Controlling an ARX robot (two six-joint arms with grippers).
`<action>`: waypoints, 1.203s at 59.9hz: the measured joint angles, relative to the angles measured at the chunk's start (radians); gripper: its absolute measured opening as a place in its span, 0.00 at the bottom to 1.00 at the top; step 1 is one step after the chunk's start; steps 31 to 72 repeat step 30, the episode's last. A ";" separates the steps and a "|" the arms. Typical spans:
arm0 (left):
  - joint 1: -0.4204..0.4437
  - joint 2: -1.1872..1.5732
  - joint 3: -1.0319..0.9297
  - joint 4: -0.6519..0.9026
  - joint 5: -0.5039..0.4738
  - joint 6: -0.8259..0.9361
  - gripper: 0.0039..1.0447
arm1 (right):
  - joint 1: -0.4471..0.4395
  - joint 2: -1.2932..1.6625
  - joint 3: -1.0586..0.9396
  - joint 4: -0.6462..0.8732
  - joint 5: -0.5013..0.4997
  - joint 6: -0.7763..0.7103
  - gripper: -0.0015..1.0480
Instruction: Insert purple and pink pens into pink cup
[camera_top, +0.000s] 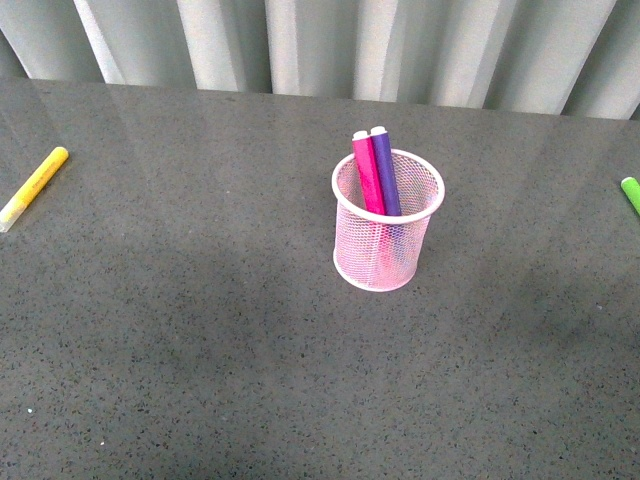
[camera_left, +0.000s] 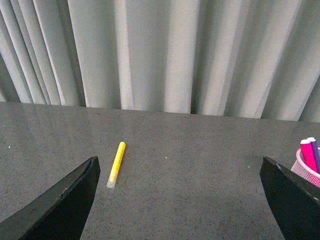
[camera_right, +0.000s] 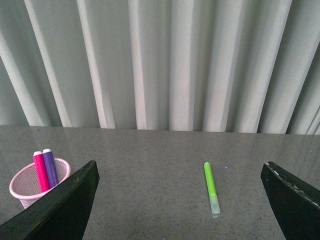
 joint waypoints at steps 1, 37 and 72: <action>0.000 0.000 0.000 0.000 0.000 0.000 0.94 | 0.000 0.000 0.000 0.000 0.000 0.000 0.93; 0.000 0.000 0.000 0.000 0.000 0.000 0.94 | 0.000 0.000 0.000 0.000 0.000 0.000 0.93; 0.000 0.000 0.000 0.000 0.000 0.000 0.94 | 0.000 0.000 0.000 0.000 0.000 0.000 0.93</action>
